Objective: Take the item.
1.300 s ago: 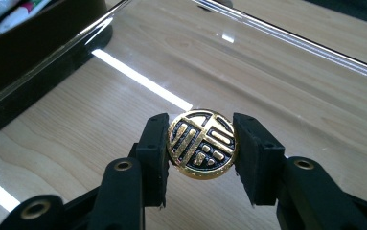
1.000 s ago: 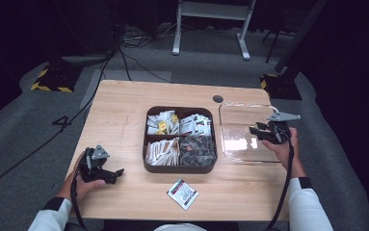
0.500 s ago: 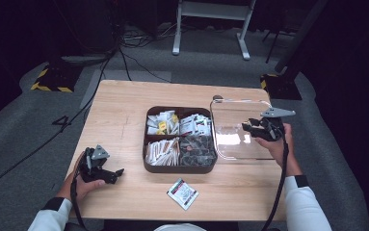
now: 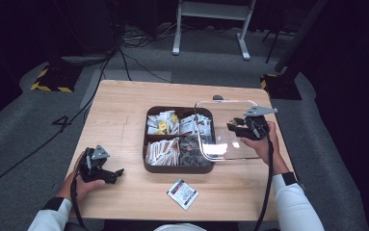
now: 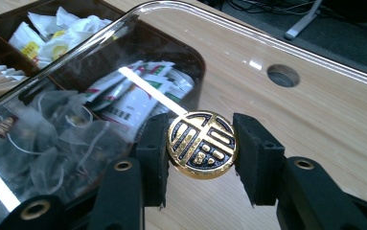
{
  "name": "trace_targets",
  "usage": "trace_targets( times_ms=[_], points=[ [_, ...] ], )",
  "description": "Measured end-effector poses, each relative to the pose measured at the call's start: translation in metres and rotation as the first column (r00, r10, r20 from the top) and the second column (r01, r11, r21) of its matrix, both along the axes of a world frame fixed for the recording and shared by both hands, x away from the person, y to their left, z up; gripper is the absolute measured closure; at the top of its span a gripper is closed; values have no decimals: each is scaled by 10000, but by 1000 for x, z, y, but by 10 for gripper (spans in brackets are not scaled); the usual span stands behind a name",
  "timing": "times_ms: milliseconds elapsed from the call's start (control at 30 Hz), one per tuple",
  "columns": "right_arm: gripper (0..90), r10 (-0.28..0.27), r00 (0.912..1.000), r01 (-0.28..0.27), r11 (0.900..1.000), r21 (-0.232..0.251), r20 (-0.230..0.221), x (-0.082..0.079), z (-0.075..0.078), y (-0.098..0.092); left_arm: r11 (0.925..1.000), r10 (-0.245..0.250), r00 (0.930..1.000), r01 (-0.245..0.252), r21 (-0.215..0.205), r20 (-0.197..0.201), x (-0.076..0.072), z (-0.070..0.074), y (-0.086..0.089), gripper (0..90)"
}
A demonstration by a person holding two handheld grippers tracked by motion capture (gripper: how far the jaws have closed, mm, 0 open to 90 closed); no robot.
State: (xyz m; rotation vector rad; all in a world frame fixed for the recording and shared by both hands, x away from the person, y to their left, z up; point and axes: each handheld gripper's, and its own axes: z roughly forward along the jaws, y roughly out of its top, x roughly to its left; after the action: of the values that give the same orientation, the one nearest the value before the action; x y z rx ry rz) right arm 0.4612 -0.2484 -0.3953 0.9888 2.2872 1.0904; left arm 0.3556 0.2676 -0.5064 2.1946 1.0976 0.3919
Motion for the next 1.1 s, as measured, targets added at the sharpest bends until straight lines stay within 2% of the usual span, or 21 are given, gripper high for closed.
trace_targets(
  times_ms=[533,1100],
  points=[
    [588,862,9960,-871,9955,-383,-255,7,-13,77,10000,-3,10000,3,7,6,0,0,0,4],
    [588,987,9932,-1022,9932,-553,-616,13,-26,120,10000,21,10000,-21,-4,-10,0,0,0,4]
  ],
)
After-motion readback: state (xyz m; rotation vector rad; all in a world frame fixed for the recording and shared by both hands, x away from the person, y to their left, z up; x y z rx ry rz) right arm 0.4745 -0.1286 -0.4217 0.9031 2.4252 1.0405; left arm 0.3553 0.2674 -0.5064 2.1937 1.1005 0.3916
